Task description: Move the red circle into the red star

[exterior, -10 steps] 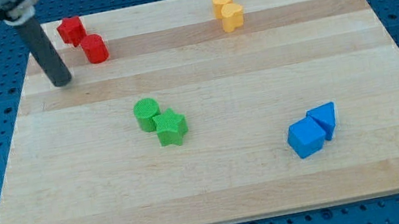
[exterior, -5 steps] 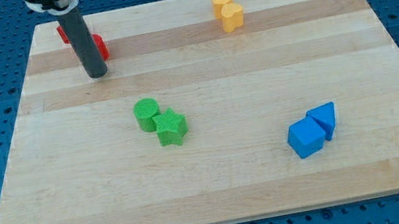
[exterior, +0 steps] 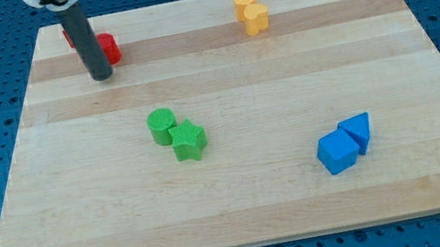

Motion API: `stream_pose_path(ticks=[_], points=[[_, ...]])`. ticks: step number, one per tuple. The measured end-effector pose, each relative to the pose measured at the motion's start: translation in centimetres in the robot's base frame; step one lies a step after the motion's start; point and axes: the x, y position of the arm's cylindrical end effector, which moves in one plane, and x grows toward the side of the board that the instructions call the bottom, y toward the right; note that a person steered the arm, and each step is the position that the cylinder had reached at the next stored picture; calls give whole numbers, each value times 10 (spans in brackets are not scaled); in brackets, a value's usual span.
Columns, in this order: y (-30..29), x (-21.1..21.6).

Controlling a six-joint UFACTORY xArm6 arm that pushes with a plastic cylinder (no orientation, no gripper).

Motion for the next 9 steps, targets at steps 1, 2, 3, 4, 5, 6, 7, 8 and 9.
stream_pose_path(ticks=[1,2,3,4,5,6,7,8,9], points=[[6,-5],[6,-17],[6,-35],[1,-47],[-1,-47],[9,-47],[25,-47],[22,-62],[7,-82]])
